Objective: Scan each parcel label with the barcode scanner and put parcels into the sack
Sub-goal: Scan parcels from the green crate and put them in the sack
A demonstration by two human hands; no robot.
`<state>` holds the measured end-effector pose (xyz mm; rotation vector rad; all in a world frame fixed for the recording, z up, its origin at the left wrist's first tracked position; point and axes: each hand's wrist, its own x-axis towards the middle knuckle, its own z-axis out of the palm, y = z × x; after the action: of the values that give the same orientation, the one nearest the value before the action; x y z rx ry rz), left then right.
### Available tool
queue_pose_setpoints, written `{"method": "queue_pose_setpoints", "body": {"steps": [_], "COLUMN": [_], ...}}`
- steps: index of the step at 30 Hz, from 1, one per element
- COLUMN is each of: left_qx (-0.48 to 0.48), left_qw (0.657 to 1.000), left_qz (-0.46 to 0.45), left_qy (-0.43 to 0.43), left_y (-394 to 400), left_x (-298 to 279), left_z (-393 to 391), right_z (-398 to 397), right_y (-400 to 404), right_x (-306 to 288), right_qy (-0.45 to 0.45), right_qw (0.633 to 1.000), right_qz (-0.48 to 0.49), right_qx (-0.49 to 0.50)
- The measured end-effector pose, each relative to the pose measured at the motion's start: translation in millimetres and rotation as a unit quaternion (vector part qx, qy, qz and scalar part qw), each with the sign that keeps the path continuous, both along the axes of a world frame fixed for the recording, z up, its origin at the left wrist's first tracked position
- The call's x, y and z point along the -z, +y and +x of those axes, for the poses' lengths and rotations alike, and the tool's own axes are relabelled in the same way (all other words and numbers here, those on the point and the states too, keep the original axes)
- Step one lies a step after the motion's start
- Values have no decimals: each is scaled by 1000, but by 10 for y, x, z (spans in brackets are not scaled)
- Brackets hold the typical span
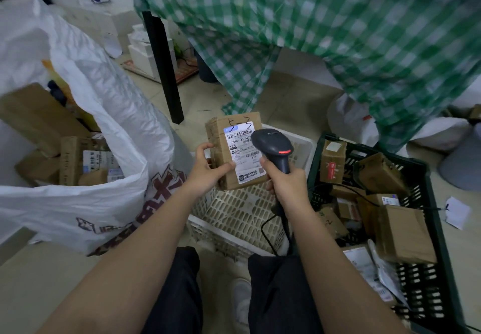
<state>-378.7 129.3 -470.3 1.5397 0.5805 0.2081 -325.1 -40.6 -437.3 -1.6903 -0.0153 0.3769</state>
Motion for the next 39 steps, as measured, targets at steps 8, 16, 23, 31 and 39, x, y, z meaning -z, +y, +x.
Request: {"method": "queue_pose_setpoints", "body": {"steps": [8, 16, 23, 31, 39], "left_qx": [-2, -76, -277, -298, -214], "left_qw": [993, 972, 920, 892, 953], "left_qz": [43, 102, 220, 314, 201], "left_qy": [-110, -197, -166, 134, 74], "left_y": [-275, 63, 1073, 2213, 2364], "left_x": [-725, -1489, -1840, -1529, -1125], "left_z": [-428, -1243, -2058, -1986, -1369], "right_z": [-297, -798, -1061, -866, -417], "right_y": [-164, 139, 870, 1536, 1578], "right_x": [-684, -1342, -1468, -1207, -970], "right_qy": [-54, -112, -132, -124, -112], "right_qw": [993, 986, 987, 991, 993], "right_qz": [75, 114, 95, 36, 31], "right_qx": [79, 53, 1, -24, -29]}}
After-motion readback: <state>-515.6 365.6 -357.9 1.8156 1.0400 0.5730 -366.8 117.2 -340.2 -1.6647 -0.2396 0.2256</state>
